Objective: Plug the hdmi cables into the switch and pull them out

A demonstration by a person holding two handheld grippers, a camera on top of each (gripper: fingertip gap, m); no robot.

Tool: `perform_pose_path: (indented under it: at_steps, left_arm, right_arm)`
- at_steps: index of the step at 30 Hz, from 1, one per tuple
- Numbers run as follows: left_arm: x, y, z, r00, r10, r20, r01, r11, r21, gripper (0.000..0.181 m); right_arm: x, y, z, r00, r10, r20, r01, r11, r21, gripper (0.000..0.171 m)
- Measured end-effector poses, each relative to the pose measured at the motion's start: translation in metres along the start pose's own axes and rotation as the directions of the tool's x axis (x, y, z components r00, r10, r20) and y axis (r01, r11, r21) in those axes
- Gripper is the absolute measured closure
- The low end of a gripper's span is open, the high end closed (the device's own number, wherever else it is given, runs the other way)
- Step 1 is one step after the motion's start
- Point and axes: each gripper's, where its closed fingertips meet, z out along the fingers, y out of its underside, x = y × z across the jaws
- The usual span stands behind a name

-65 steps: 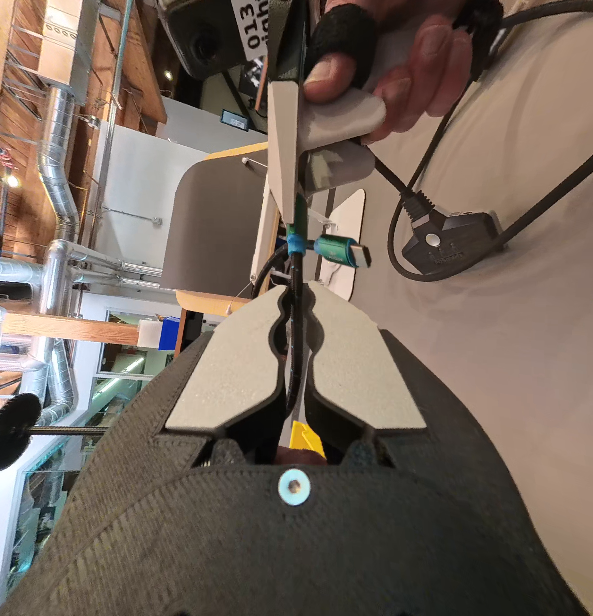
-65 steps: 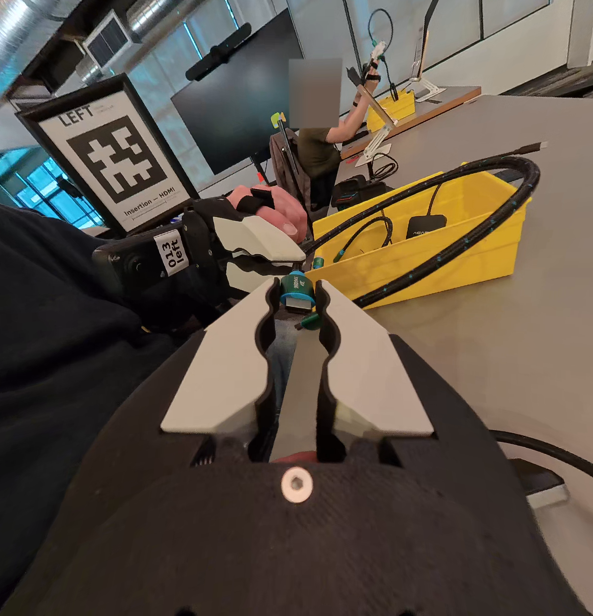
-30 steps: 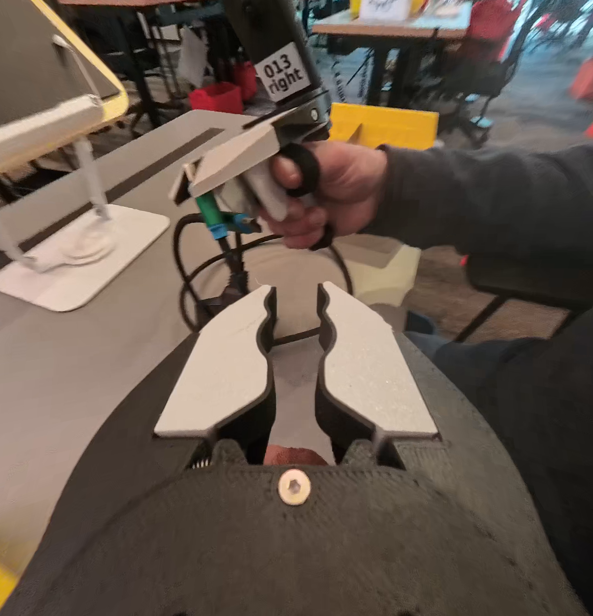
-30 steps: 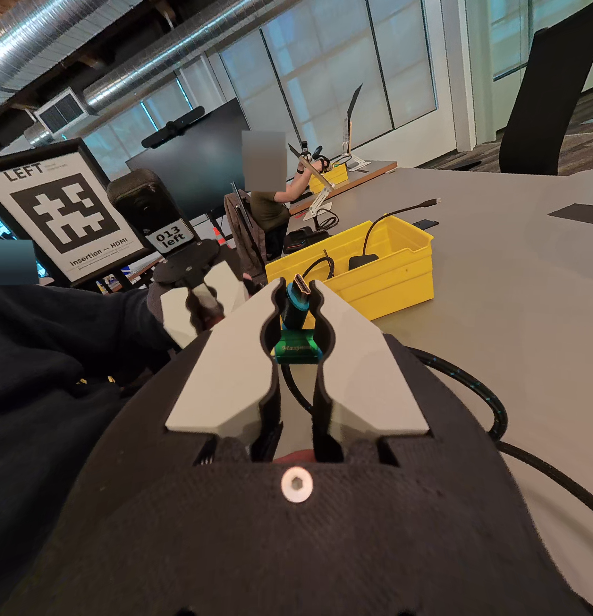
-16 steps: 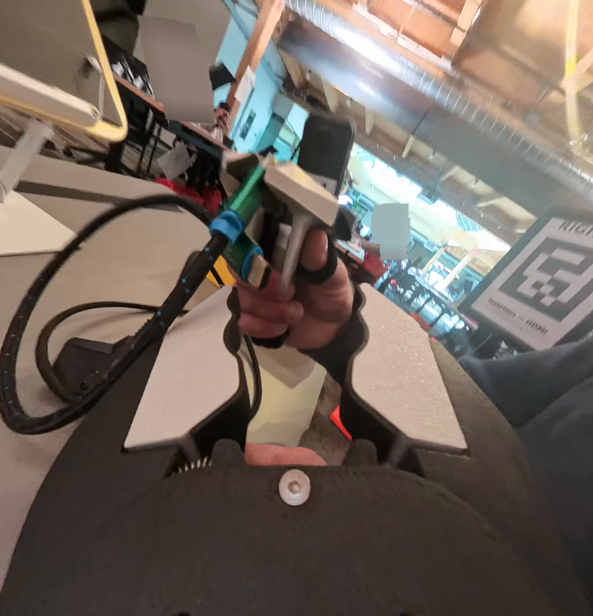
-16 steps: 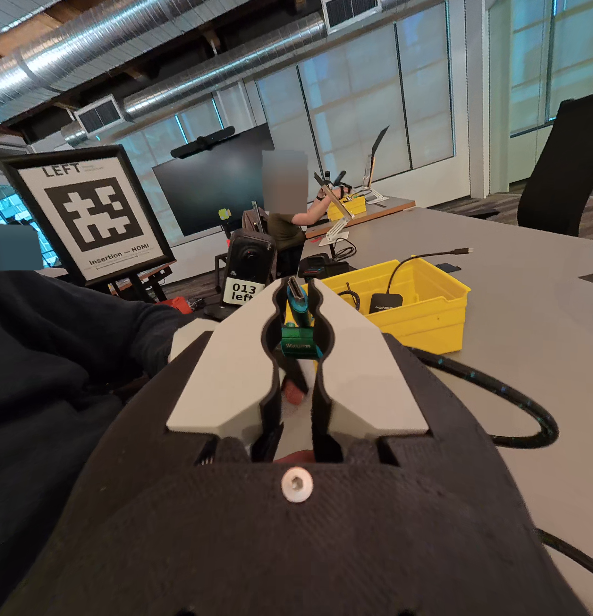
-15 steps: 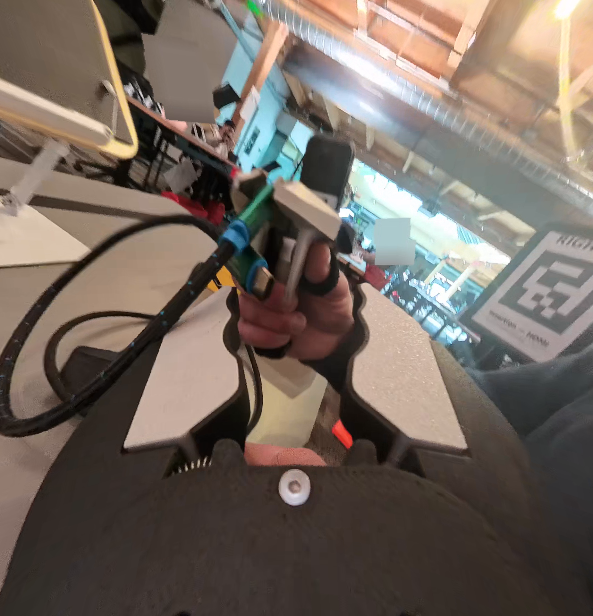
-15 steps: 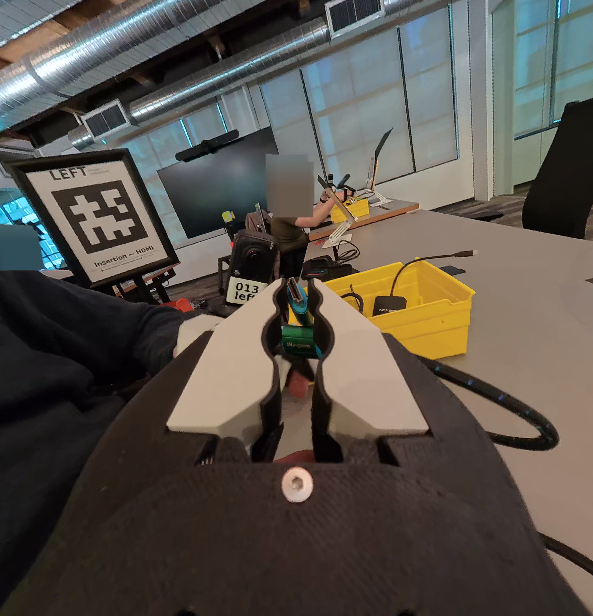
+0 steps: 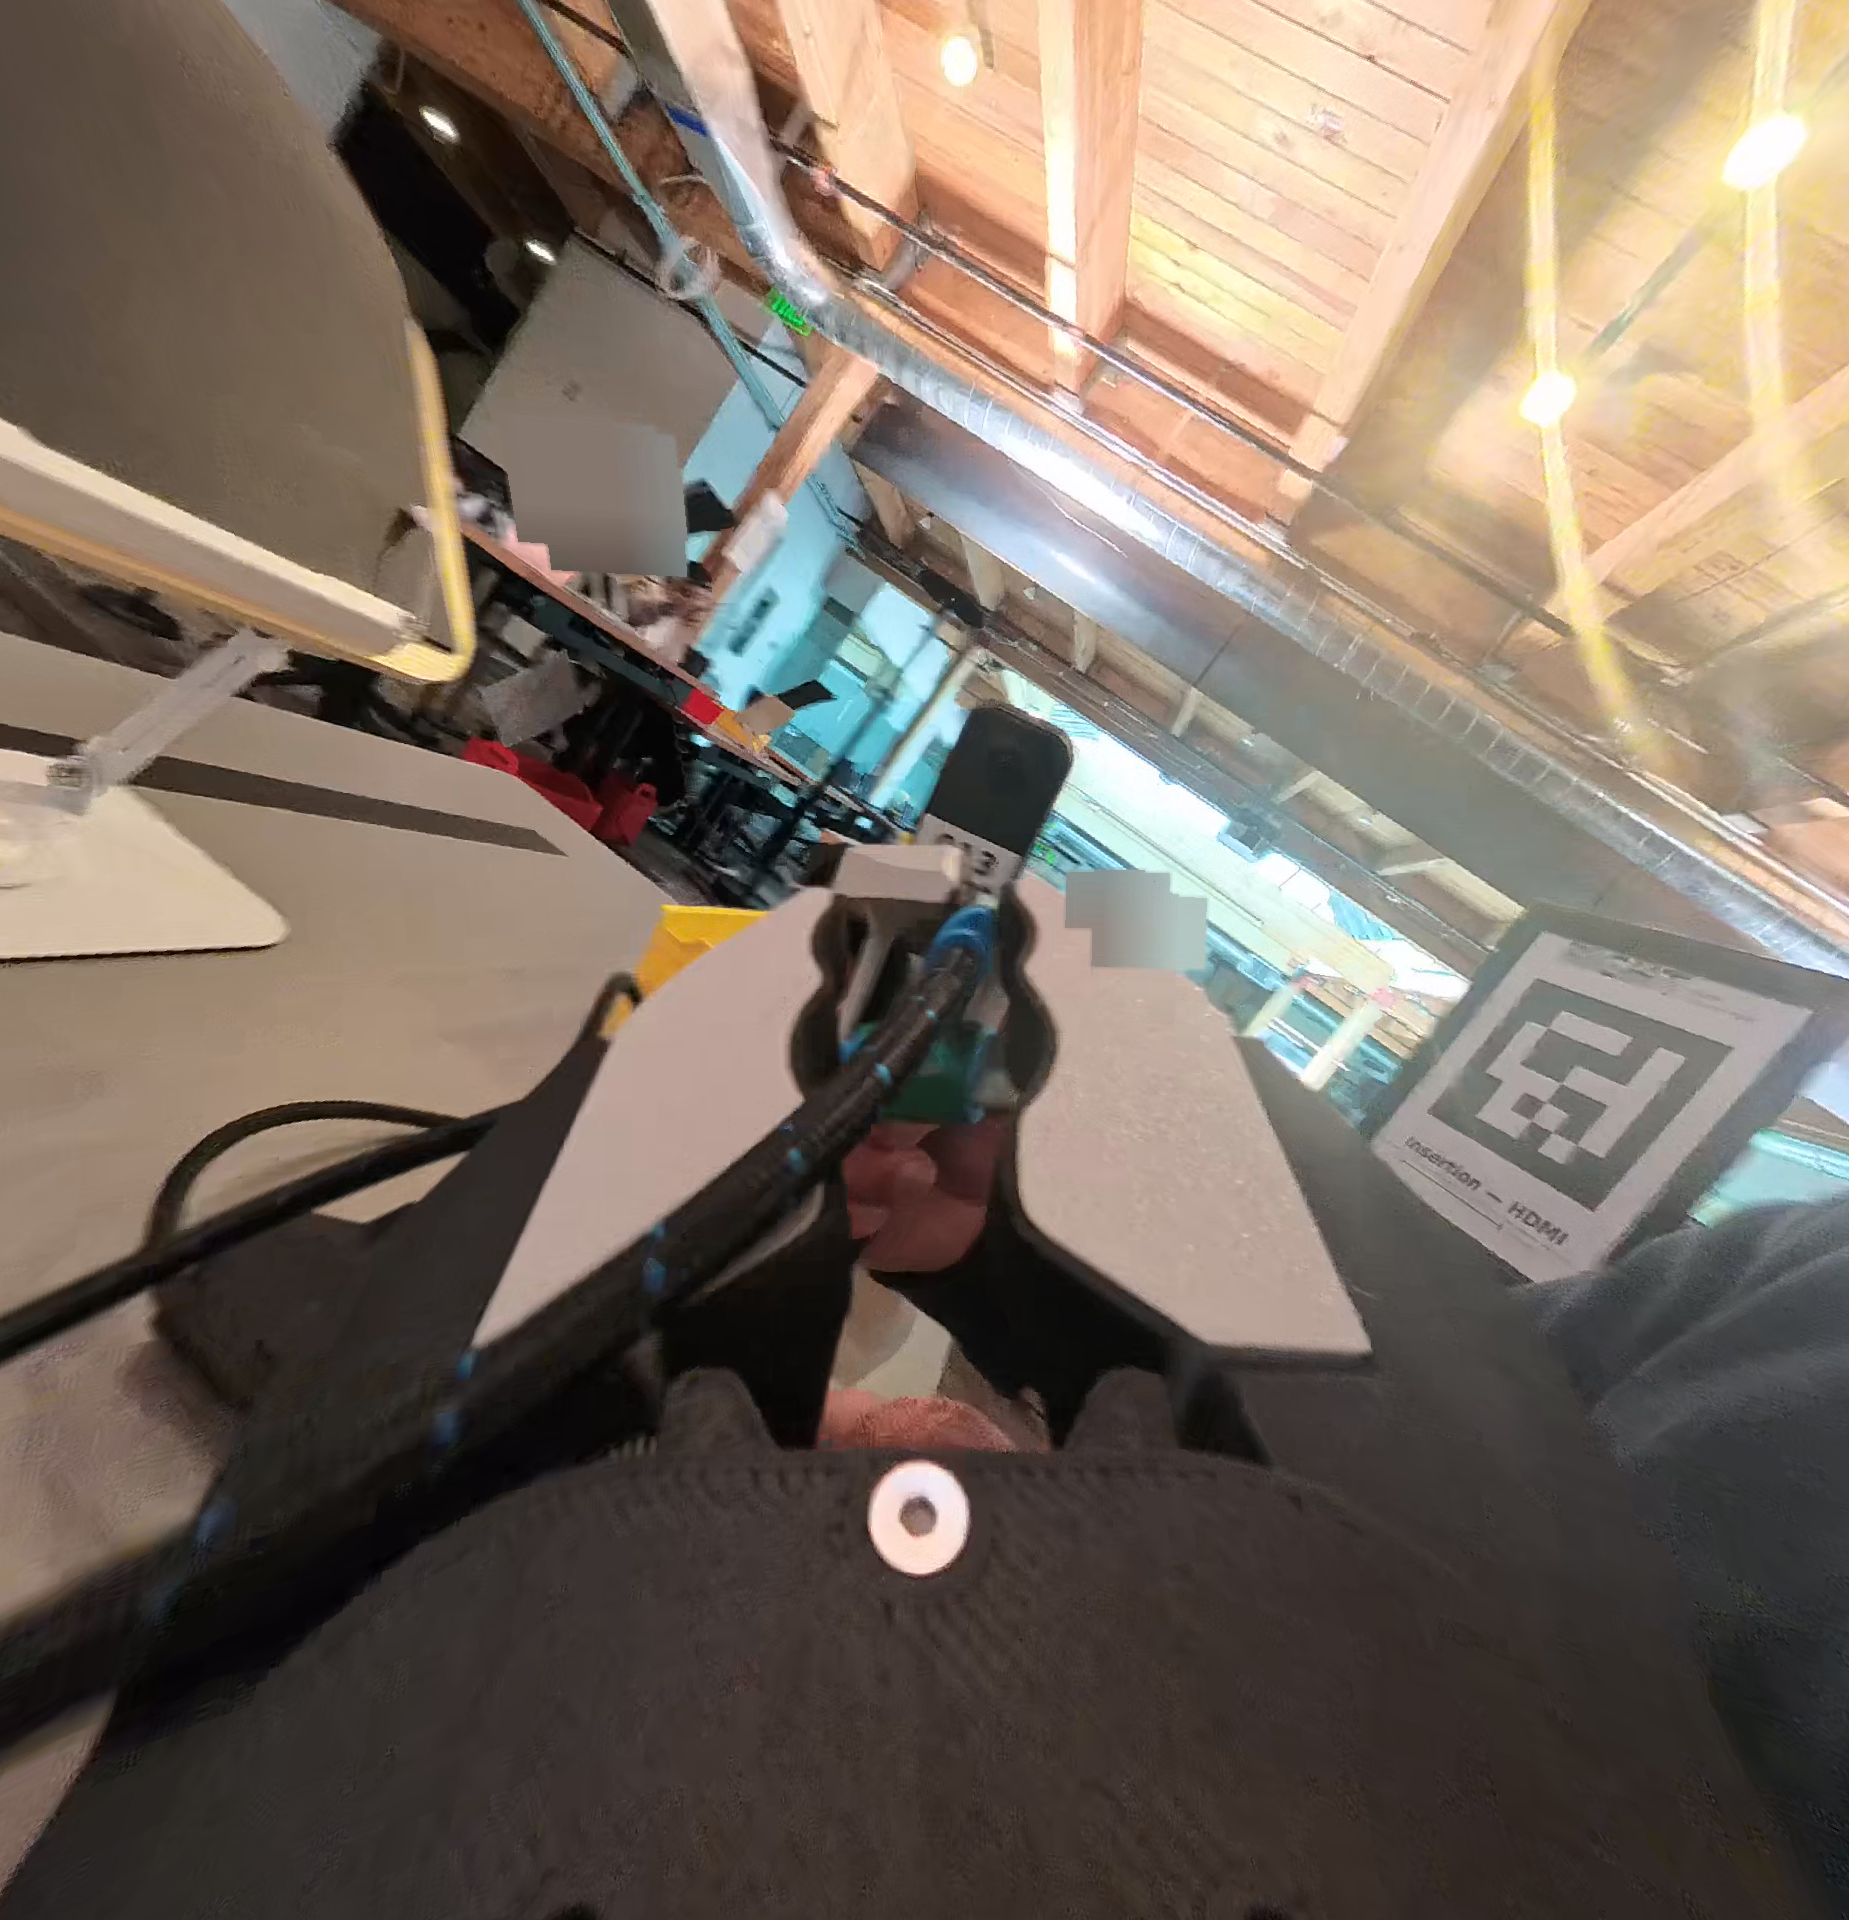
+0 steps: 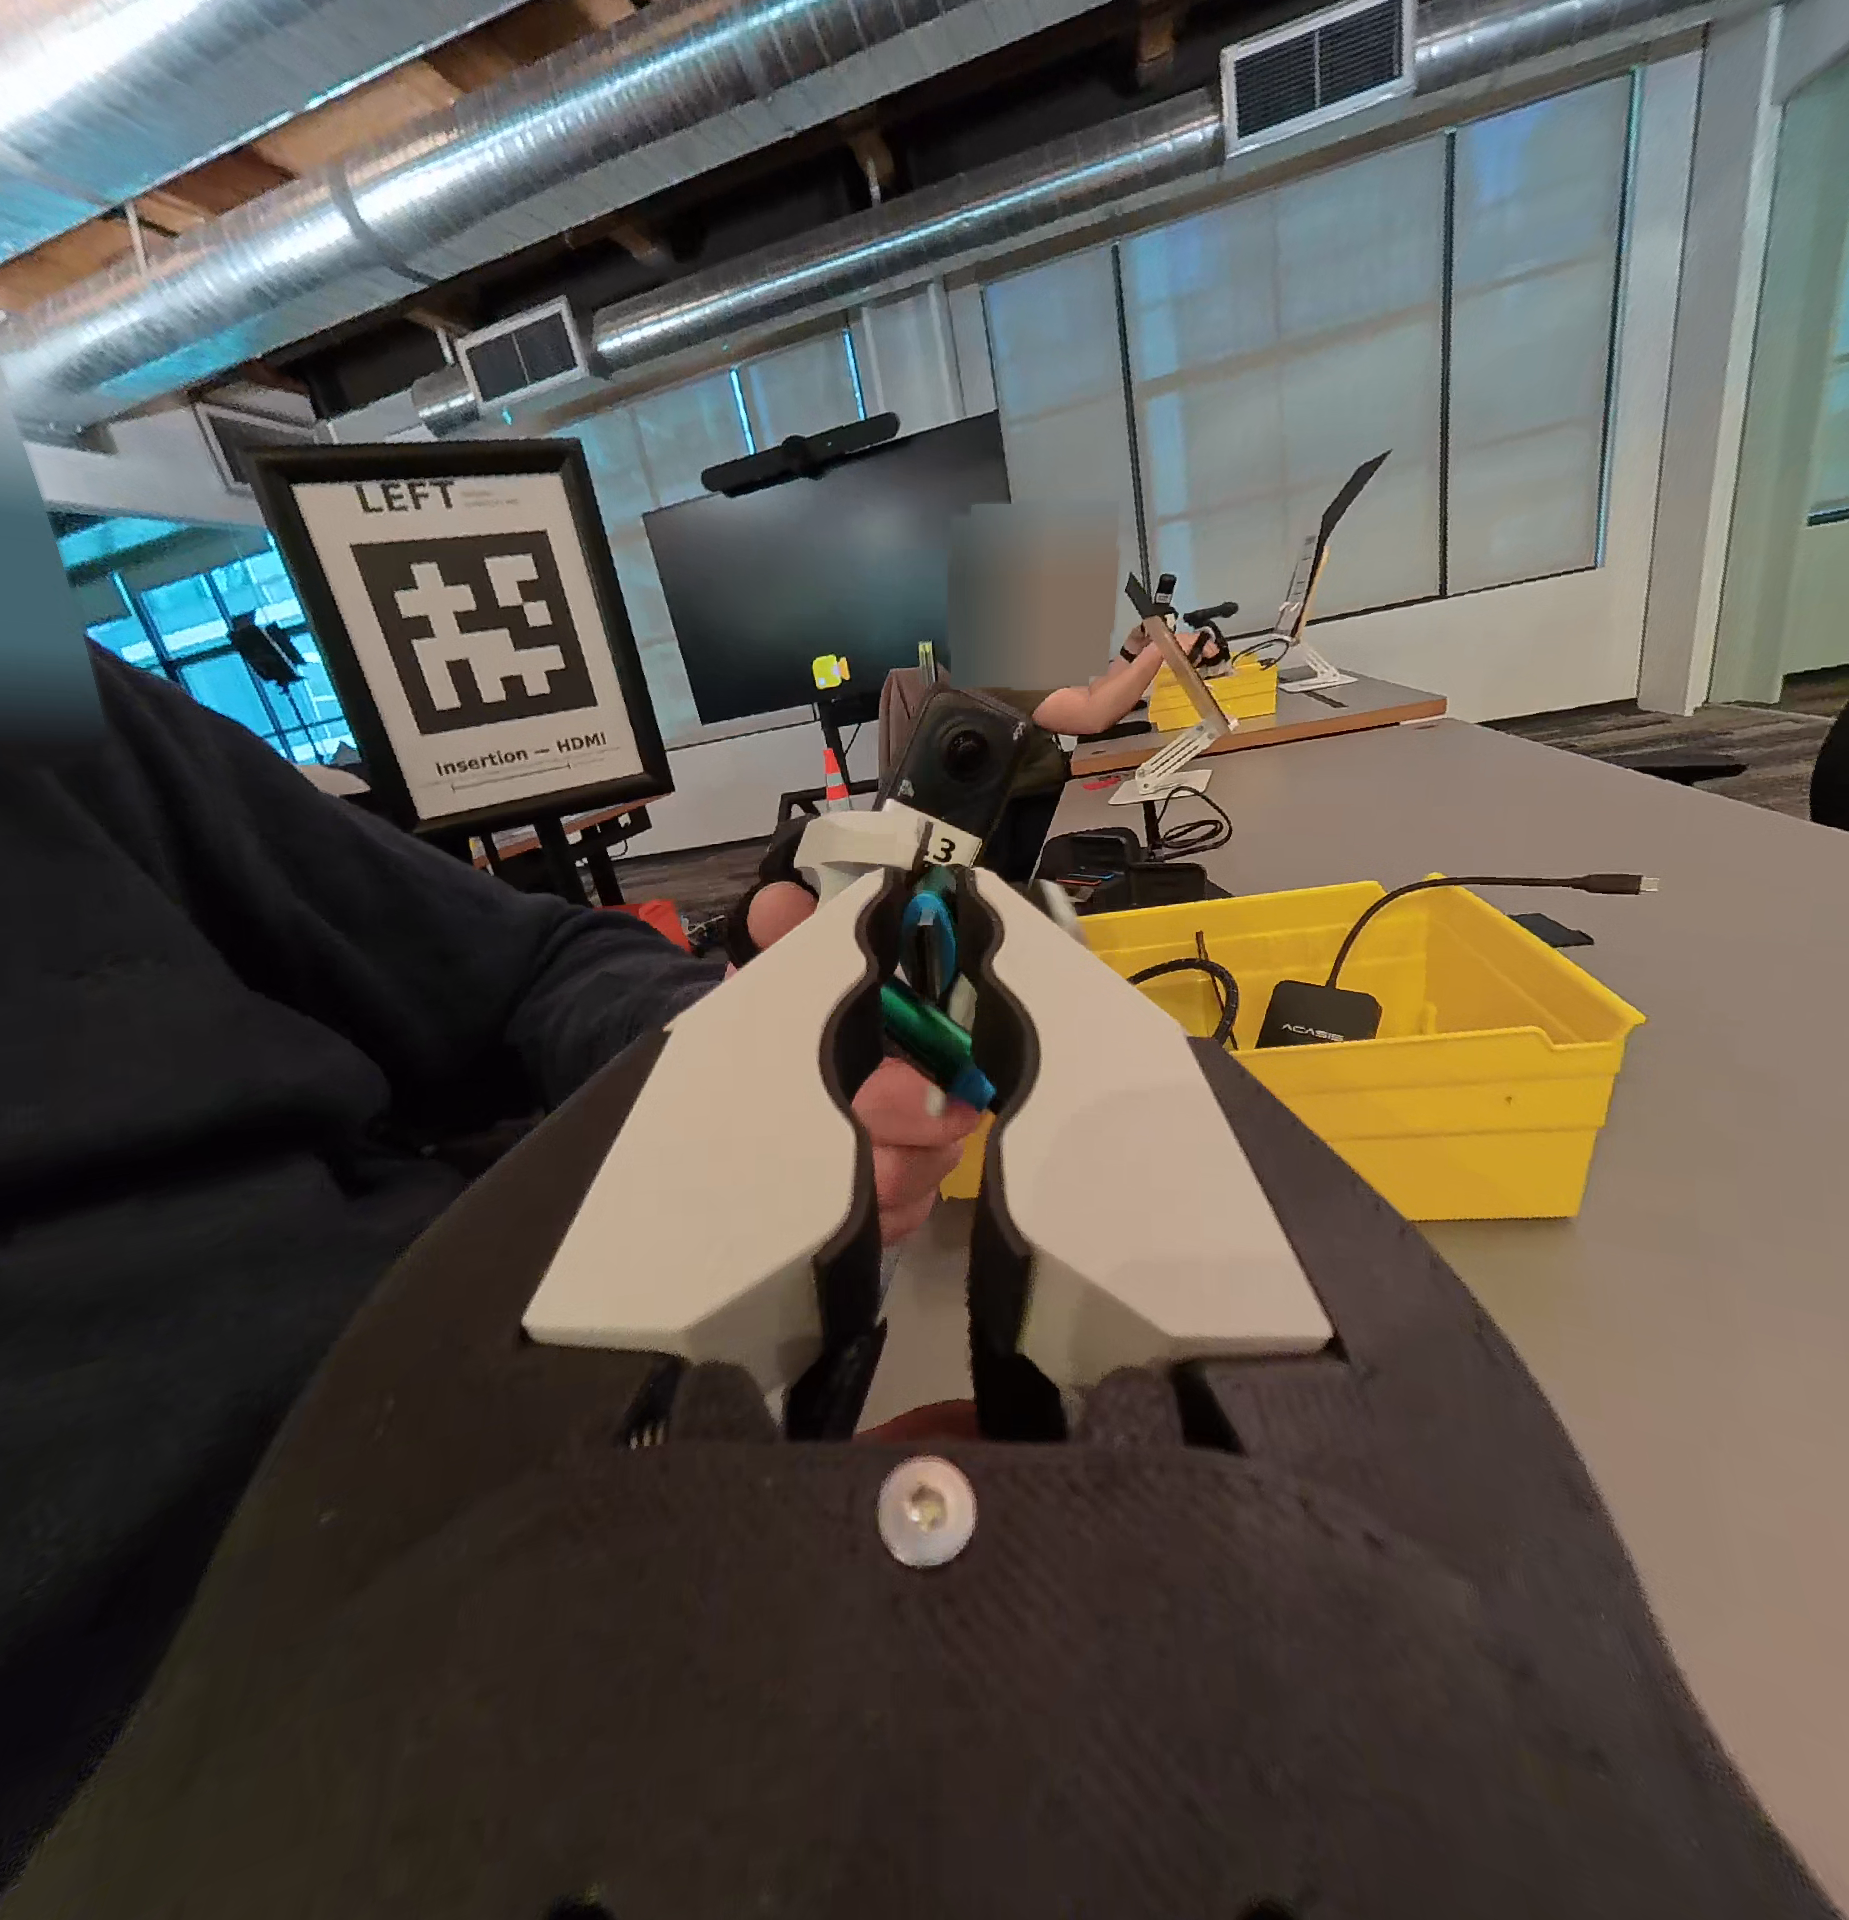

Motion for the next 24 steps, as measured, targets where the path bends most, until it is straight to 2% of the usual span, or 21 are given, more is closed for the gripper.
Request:
perform_pose_path:
  at_steps: [1,9,13,16,19,24]
  left_arm:
    - [0.006,0.004,0.001,0.999,-0.005,-0.038,0.004,1.000,-0.023,0.157]
    - [0.003,0.009,0.003,0.998,0.061,0.018,-0.059,0.993,-0.099,0.169]
    - [0.010,0.010,0.003,0.964,0.265,0.003,-0.262,0.953,-0.152,0.171]
    - [0.018,0.006,0.001,0.901,0.434,-0.023,-0.431,0.885,-0.176,0.171]
    - [0.026,0.001,-0.001,0.794,0.607,-0.040,-0.602,0.775,-0.191,0.171]
    - [0.040,0.011,-0.001,0.566,0.814,-0.130,-0.814,0.526,-0.248,0.171]
  right_arm:
    - [0.001,0.002,-0.001,1.000,-0.013,-0.004,0.013,1.000,-0.010,0.162]
    - [0.002,0.007,-0.007,0.993,-0.107,-0.041,0.103,0.991,-0.091,0.164]
    - [-0.002,0.006,-0.009,1.000,-0.001,0.003,0.002,0.996,-0.086,0.158]
    - [-0.004,0.006,-0.013,0.980,0.185,0.074,-0.180,0.981,-0.066,0.152]
    - [-0.006,0.007,-0.014,0.928,0.341,0.152,-0.340,0.940,-0.033,0.147]
    - [-0.023,0.001,-0.005,0.875,0.401,0.272,-0.415,0.910,-0.008,0.138]
